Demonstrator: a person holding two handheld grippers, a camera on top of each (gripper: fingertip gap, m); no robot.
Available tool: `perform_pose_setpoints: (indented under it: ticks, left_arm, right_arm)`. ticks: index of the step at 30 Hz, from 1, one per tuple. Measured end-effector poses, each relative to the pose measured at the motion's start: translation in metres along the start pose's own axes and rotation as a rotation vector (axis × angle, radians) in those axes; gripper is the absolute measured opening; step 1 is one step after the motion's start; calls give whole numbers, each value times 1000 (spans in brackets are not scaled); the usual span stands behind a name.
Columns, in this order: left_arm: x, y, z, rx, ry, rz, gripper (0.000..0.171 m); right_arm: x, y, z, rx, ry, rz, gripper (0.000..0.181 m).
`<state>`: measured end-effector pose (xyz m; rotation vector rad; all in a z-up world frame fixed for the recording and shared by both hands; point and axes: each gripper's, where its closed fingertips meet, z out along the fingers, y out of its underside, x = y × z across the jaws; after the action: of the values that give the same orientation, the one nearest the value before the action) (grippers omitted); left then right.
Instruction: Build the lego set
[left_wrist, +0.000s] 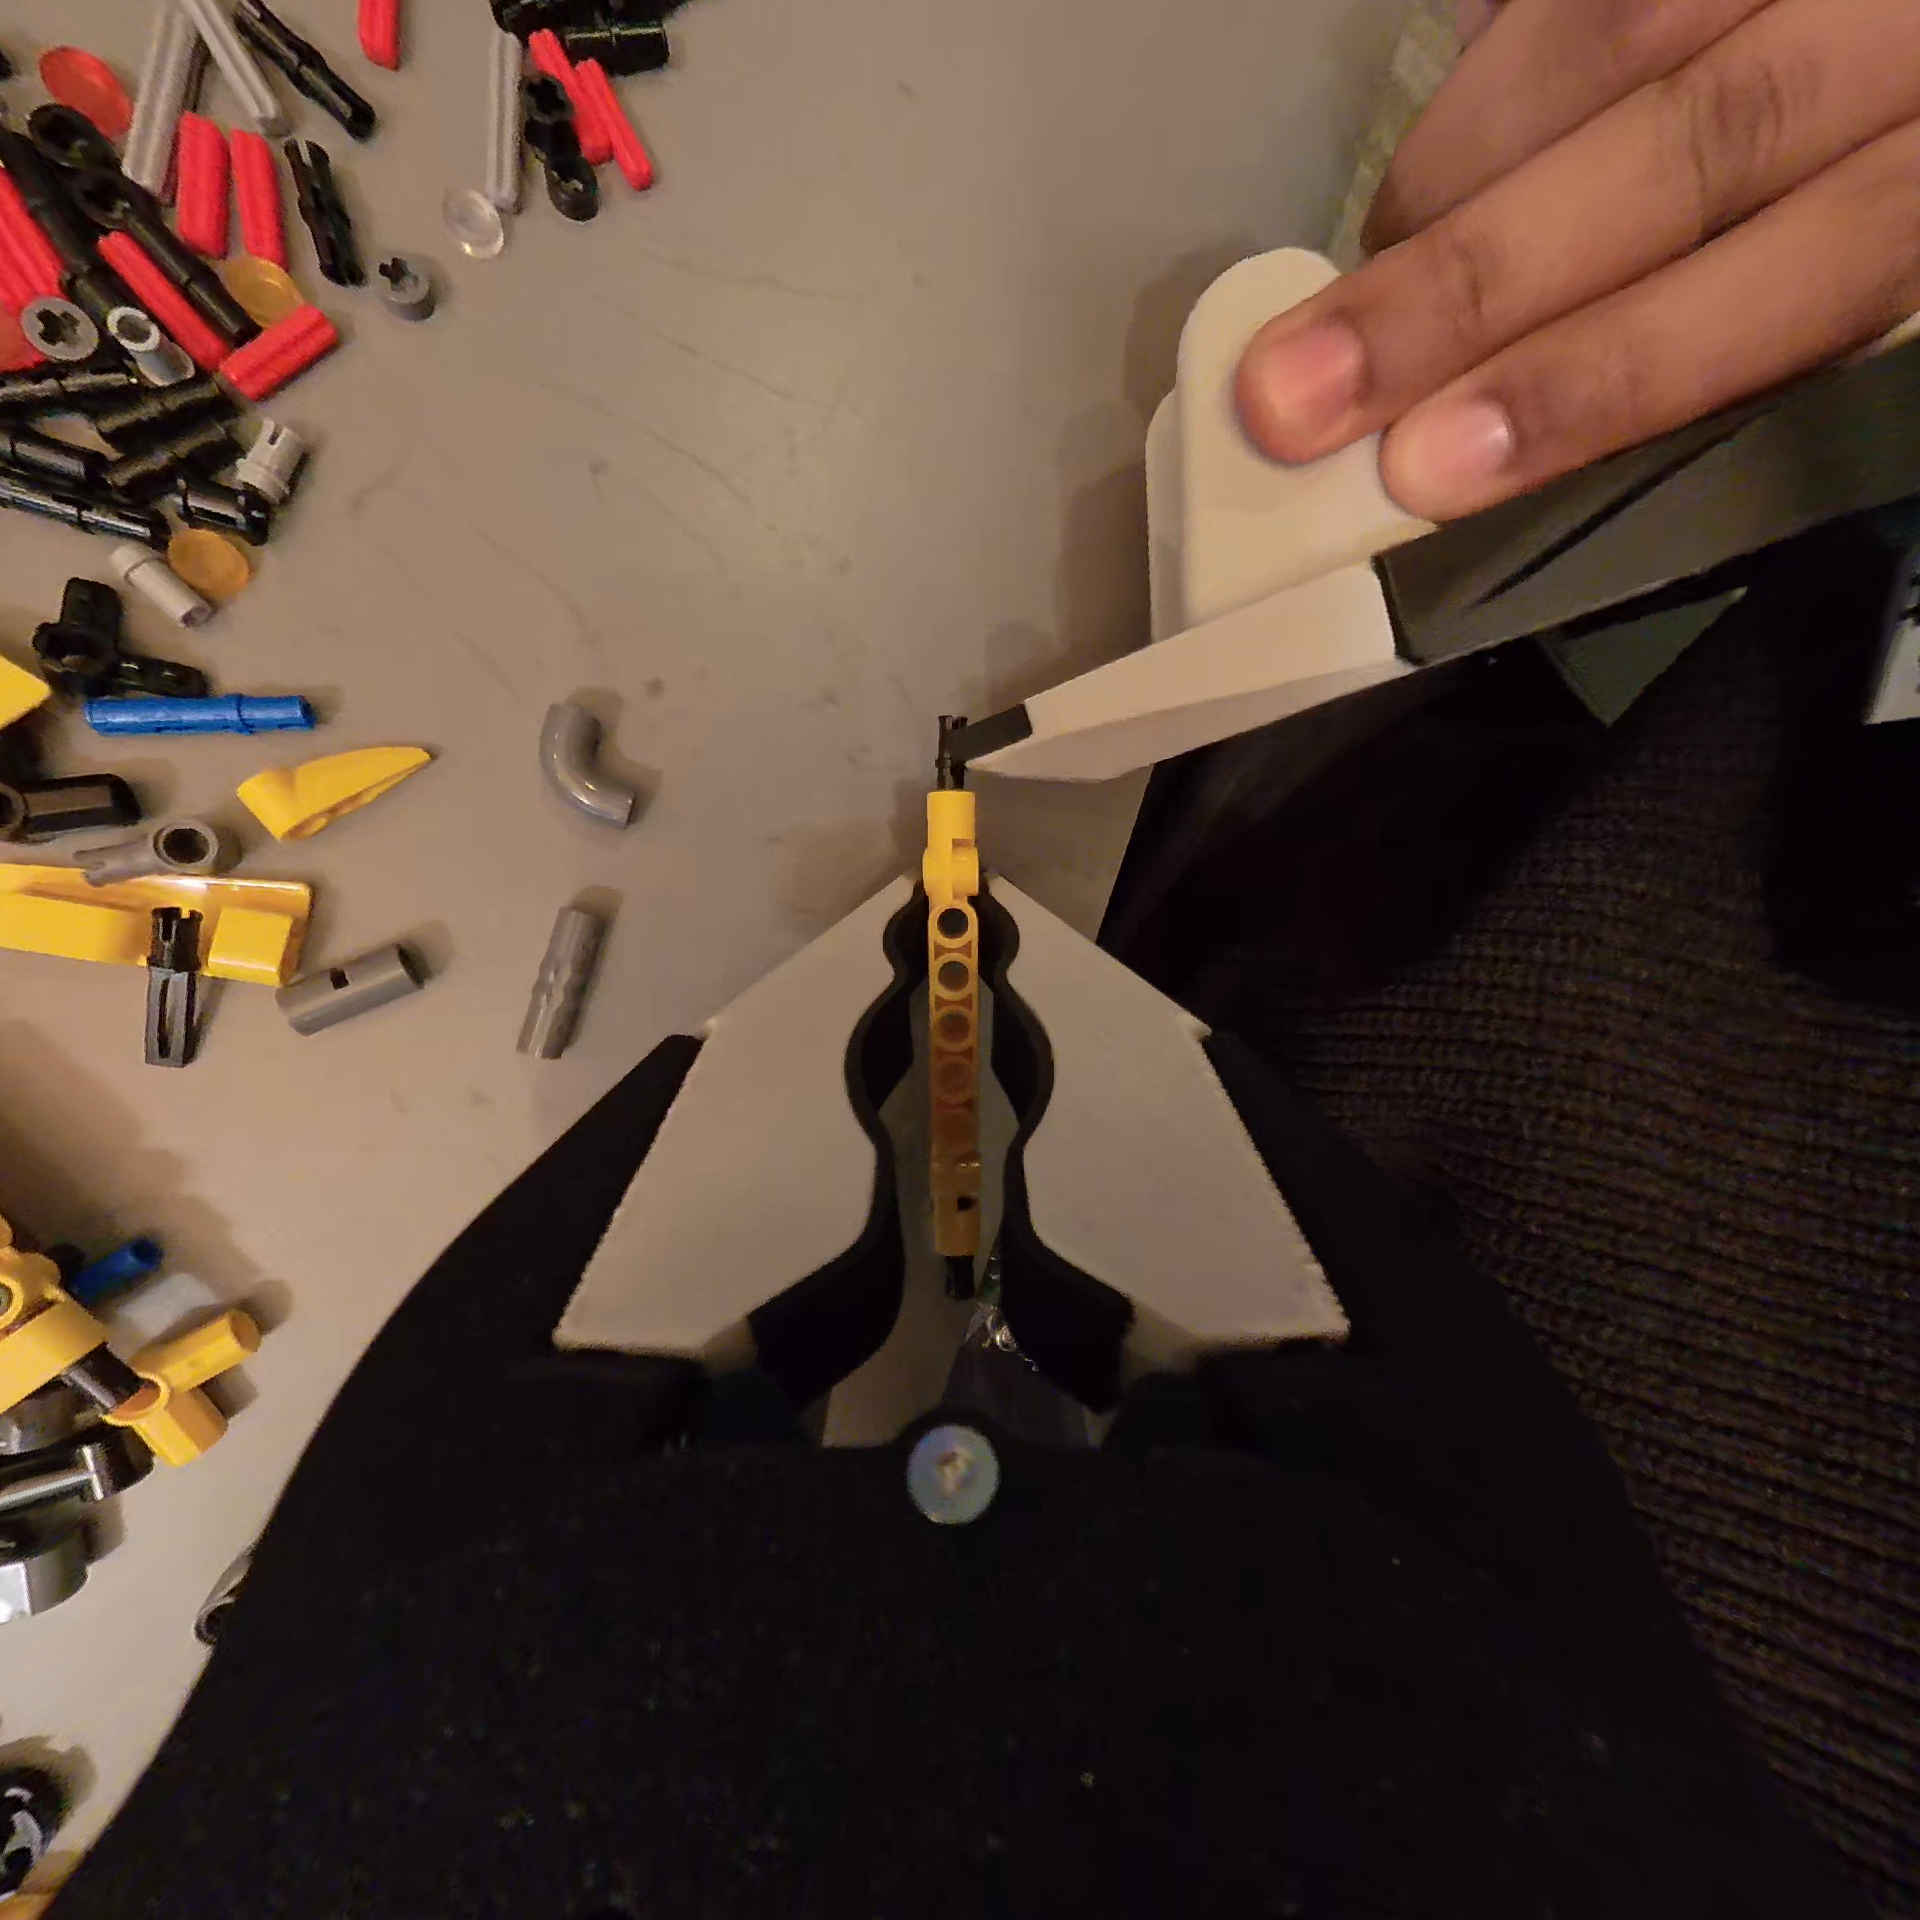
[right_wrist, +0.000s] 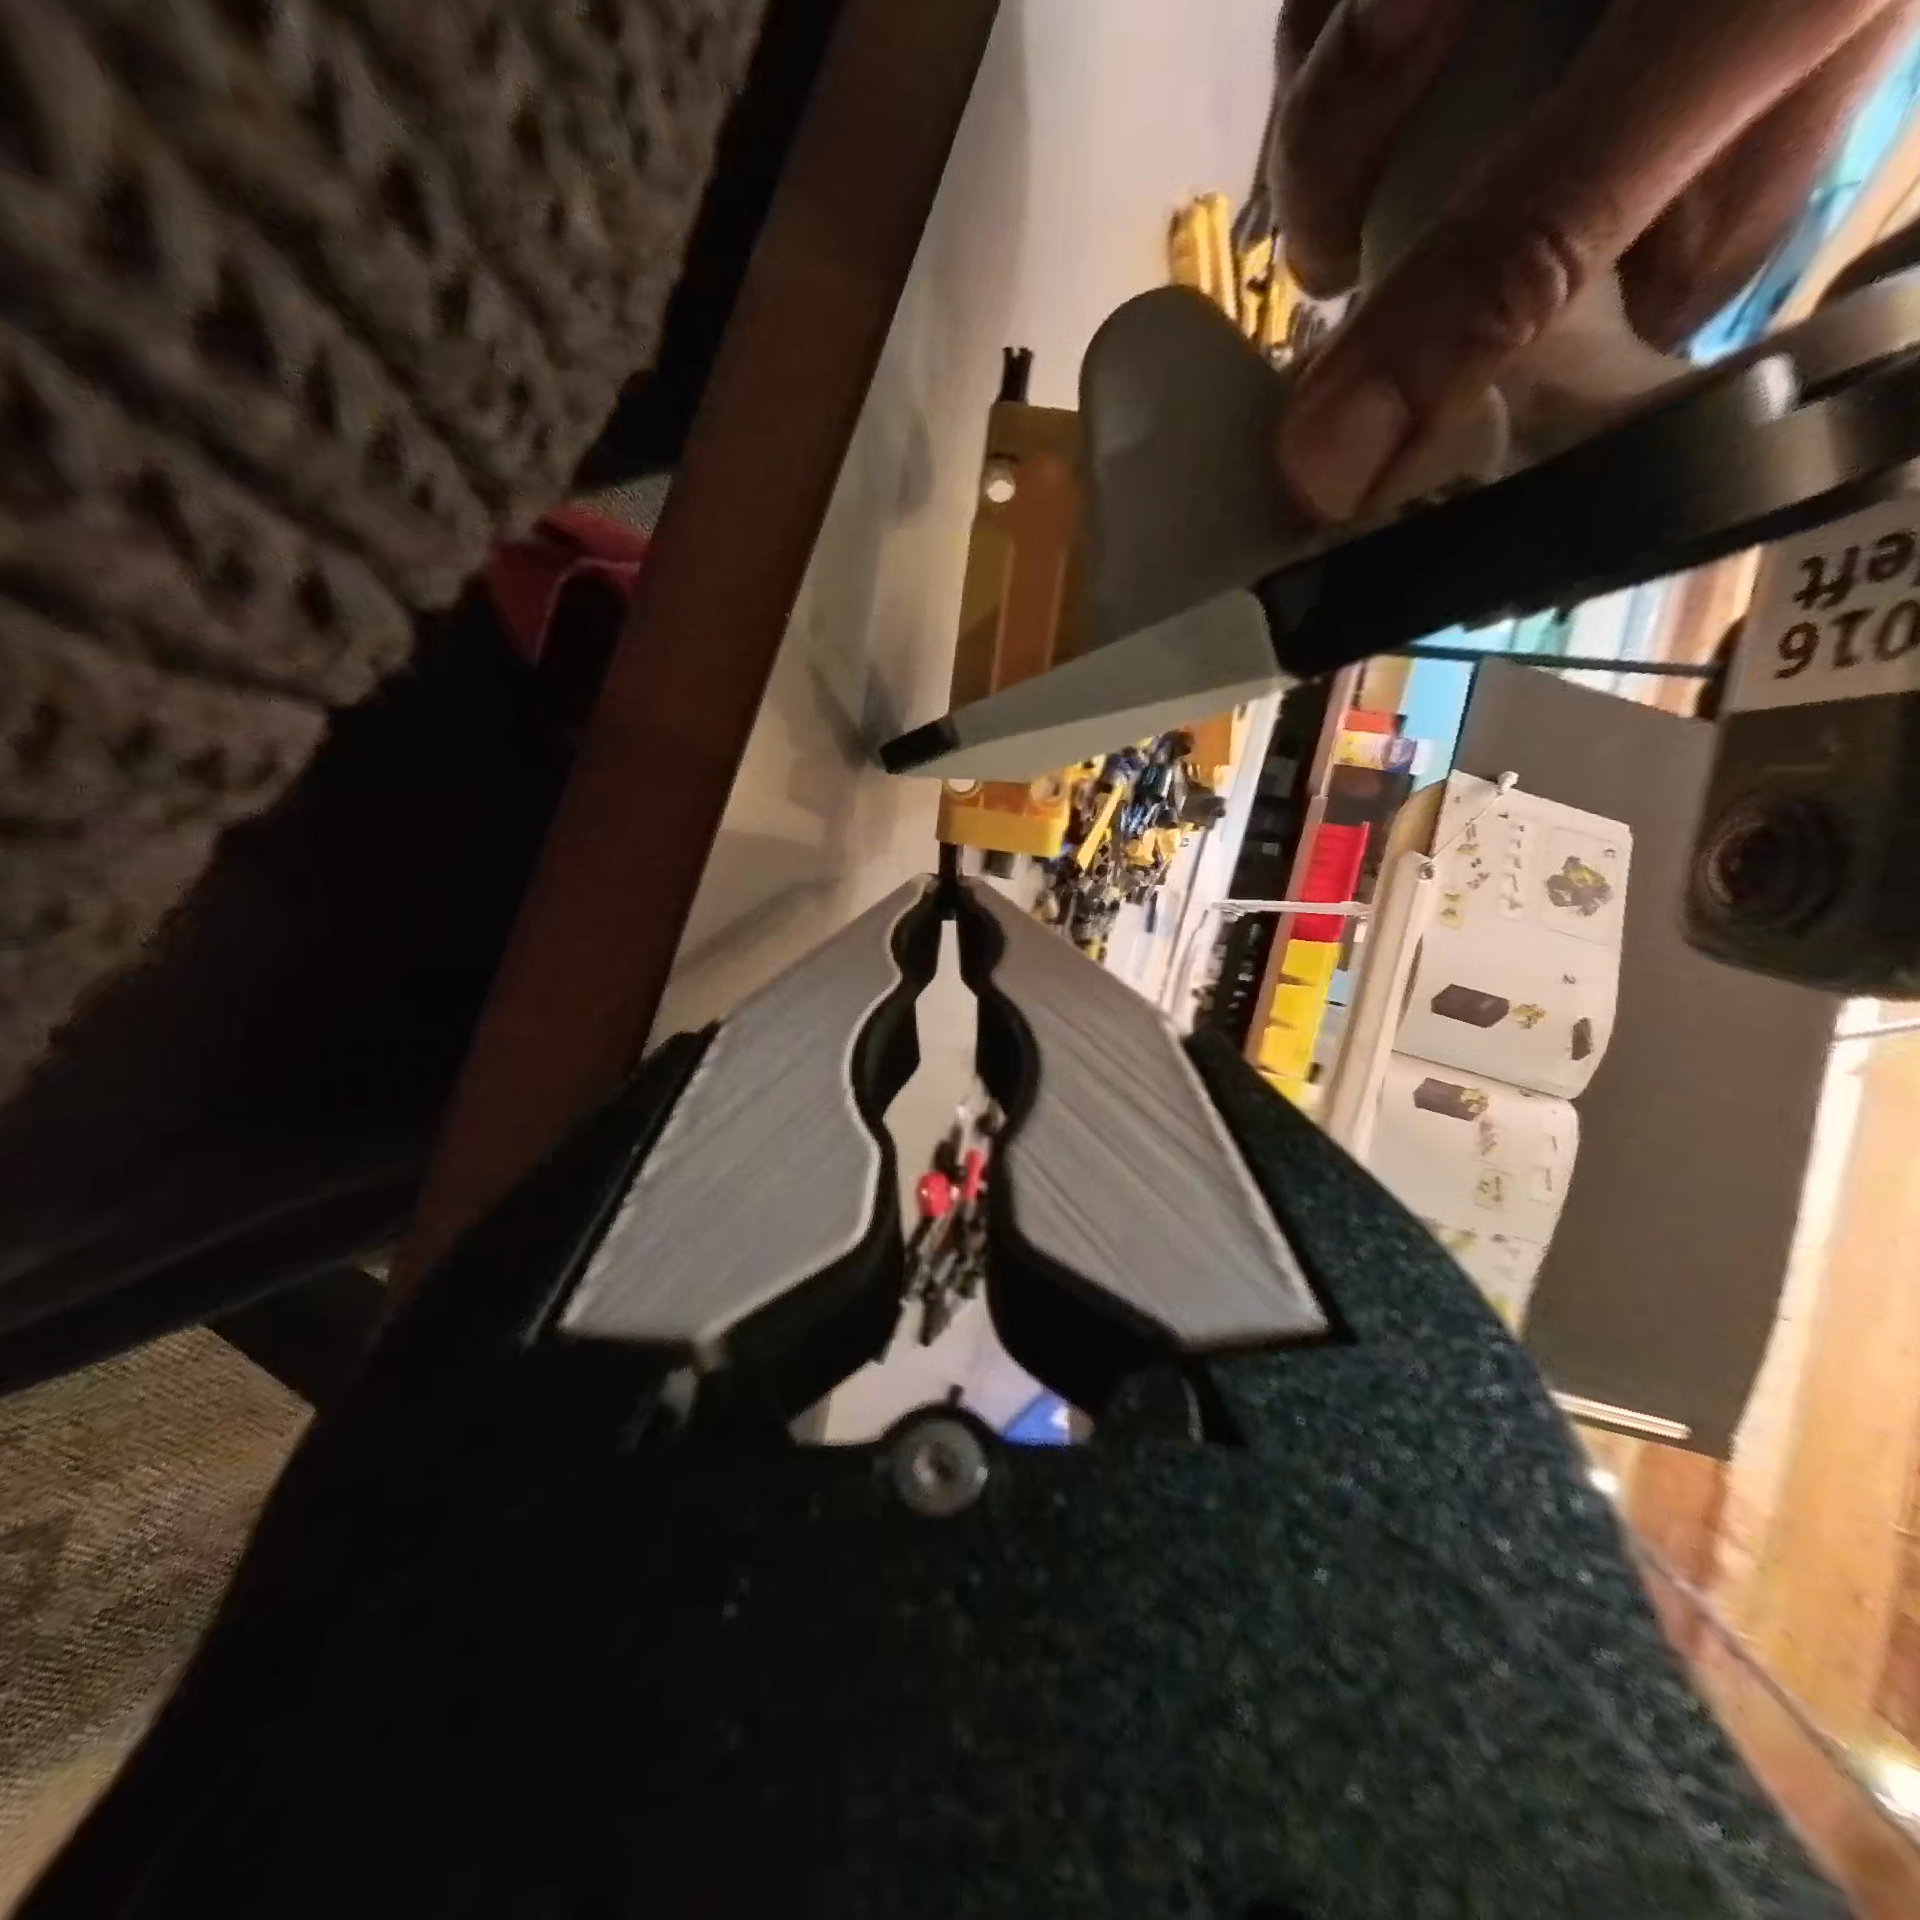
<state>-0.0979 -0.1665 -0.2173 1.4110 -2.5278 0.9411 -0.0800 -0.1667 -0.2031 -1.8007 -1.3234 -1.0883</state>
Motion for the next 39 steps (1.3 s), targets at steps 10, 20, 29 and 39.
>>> perform_pose_setpoints:
  ticks: [10,20,29,39]
  left_arm:
    - [0,0,0,2,-18,35,7]
    - [0,-1,0,61,10,13,7]
    - [0,-1,0,96,8,26,7]
    - [0,-1,0,129,-1,48,7]
  right_arm:
    - [3,-22,-5,151,-75,169,0]
    - [-1,49,-11,80,-266,876,1]
    - [-11,74,-55,36,-209,1465,26]
    - [-40,80,-56,-198,-33,1501,26]
